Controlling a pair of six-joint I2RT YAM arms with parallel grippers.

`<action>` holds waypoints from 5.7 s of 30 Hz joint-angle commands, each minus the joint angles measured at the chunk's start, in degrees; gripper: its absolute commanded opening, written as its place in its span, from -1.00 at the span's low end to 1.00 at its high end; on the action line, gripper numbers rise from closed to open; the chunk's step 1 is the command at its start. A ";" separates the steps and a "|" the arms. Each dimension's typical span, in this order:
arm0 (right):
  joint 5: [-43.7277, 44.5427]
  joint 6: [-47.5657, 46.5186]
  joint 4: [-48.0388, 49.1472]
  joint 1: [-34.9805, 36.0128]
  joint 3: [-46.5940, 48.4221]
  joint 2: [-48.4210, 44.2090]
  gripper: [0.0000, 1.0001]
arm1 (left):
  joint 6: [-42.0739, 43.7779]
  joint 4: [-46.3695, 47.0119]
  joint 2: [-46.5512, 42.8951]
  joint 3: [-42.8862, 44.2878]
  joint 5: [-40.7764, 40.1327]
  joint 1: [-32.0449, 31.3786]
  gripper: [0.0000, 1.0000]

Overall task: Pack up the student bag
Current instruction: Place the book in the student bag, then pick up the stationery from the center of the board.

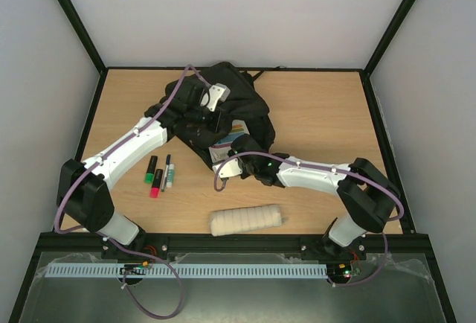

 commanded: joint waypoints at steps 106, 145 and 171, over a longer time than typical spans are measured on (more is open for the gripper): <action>-1.57 48.71 -34.89 17.18 -5.19 -14.65 0.23 | 2.31 3.52 2.86 -4.76 -0.23 0.74 -0.95; -35.99 22.14 -65.75 -47.66 5.38 -7.61 -0.66 | 2.18 4.10 2.27 -5.77 2.33 0.78 -0.95; -33.60 23.46 -46.71 -53.99 -12.59 -39.35 0.34 | 2.13 4.45 1.95 -5.90 3.70 0.84 -0.95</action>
